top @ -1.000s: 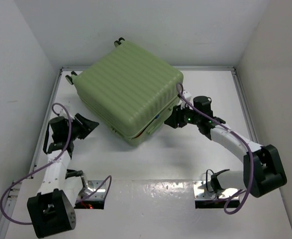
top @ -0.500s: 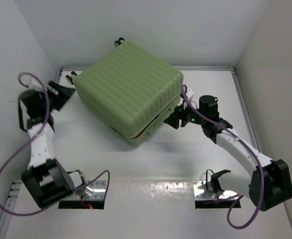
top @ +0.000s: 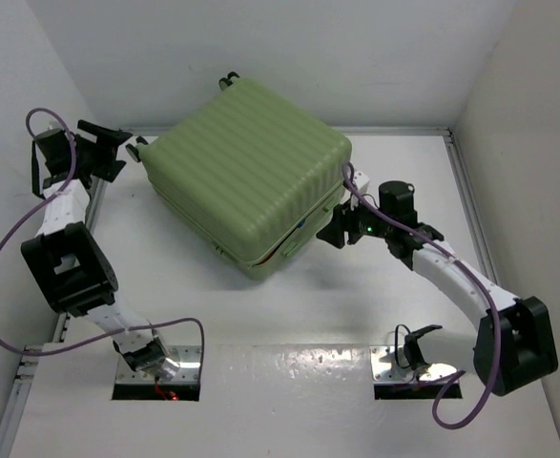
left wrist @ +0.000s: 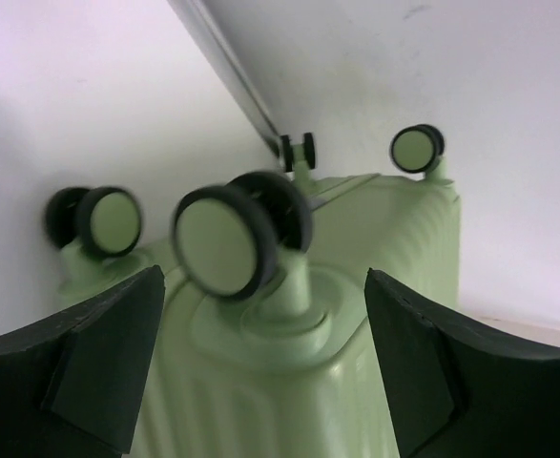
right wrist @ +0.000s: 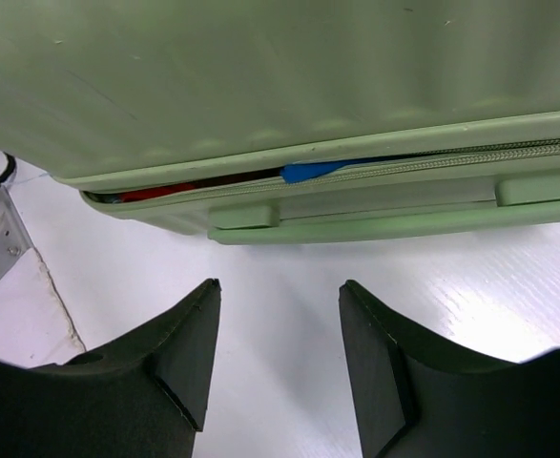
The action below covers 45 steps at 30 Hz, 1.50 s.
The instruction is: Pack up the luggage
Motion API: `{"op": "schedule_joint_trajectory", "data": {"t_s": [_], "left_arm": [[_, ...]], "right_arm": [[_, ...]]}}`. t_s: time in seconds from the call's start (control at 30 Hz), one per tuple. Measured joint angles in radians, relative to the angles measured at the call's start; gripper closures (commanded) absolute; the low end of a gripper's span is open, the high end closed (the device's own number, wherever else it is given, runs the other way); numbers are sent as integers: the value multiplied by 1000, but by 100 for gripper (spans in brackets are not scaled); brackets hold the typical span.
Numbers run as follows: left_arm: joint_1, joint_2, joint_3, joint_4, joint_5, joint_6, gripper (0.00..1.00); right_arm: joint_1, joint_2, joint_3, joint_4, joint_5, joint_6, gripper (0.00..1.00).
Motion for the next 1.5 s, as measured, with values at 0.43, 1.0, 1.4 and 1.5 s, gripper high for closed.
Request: {"op": "schedule_joint_trajectory", "data": {"t_s": [0.43,1.0,1.4,1.5], "left_arm": [[-128,269,161,35,-18,-94,11],[-143,292,204,70,-24,-140,100],[-235,214,377,73,-31,-295,100],[-262,162,363,81,-17,-304,100]], "right_arm": [[-16,87,61,-24,25,-4,47],[-39,97,70,-30,28,-10,47],[-71,58,54,-38,47,-2,47],[-86,47,45,-45,48,-3,47]]}}
